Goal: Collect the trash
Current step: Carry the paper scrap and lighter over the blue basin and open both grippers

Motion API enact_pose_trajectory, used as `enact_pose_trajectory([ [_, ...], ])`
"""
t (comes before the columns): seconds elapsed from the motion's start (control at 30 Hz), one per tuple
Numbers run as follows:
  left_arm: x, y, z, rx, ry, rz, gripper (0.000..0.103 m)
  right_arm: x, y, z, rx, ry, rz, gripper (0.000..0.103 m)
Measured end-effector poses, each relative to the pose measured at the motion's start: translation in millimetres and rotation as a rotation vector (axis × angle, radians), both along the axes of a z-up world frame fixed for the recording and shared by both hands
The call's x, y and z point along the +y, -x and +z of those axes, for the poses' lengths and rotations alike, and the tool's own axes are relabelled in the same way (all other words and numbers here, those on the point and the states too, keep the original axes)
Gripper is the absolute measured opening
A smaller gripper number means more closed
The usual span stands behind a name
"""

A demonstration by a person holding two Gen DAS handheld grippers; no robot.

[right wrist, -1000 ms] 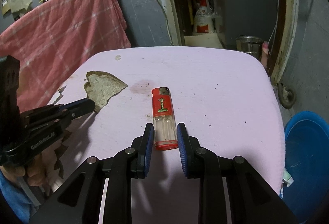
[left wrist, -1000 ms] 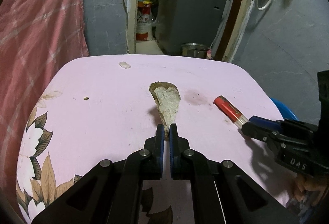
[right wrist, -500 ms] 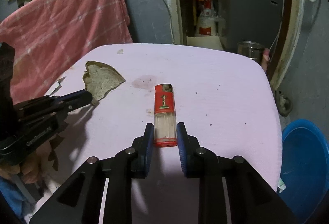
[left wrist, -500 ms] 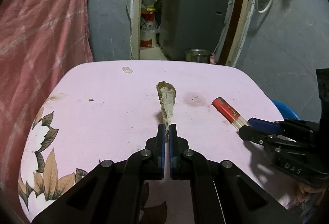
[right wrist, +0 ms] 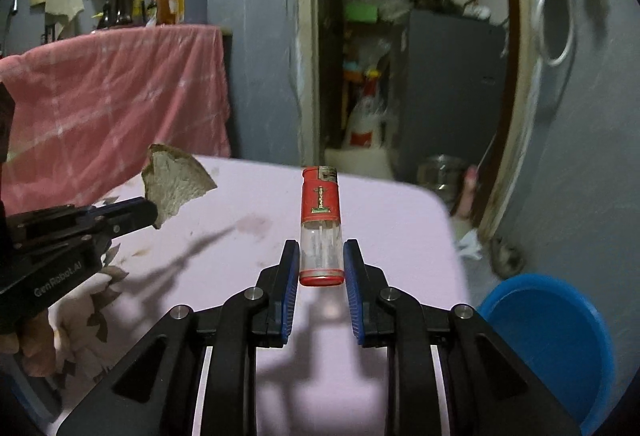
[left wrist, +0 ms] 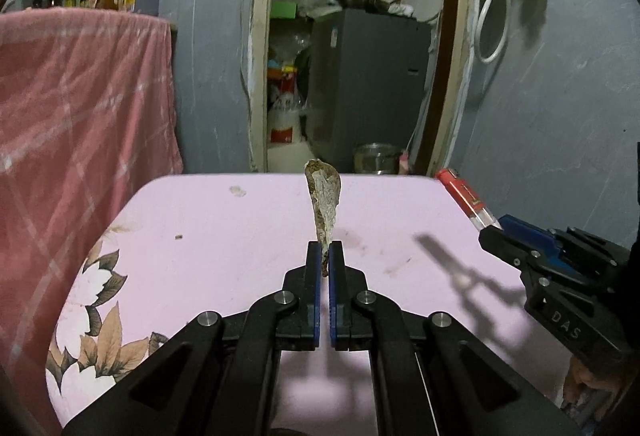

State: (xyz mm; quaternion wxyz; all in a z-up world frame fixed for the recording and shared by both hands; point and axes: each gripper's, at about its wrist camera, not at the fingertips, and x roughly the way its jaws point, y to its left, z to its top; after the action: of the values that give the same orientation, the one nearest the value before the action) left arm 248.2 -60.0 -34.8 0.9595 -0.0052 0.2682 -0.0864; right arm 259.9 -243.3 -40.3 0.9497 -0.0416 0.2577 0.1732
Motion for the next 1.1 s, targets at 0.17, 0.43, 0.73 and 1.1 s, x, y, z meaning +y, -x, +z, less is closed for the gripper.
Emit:
enact_pose_trajectory([
  [0.17, -22.9, 4.8, 15.6, -0.067, 0.021, -0.035, 0.001, -22.9, 17.9, 17.5, -0.084, -0.026, -0.055, 0.020],
  [0.43, -81.8, 22.6, 45.3, -0.223, 0.071, -0.106, 0.001, -72.6, 54.1, 51.6, -0.264, -0.036, -0.185, 0.020],
  [0.73, -175.9, 35.2, 53.8, -0.291, 0.084, -0.240, 0.001, -147.2, 76.4, 56.7, -0.310, -0.046, -0.353, 0.020],
  [1.1, -245.5, 20.6, 35.1, -0.211, 0.105, -0.336, 0.001, -217.5, 93.3, 33.1, -0.249, -0.062, -0.500, 0.020],
])
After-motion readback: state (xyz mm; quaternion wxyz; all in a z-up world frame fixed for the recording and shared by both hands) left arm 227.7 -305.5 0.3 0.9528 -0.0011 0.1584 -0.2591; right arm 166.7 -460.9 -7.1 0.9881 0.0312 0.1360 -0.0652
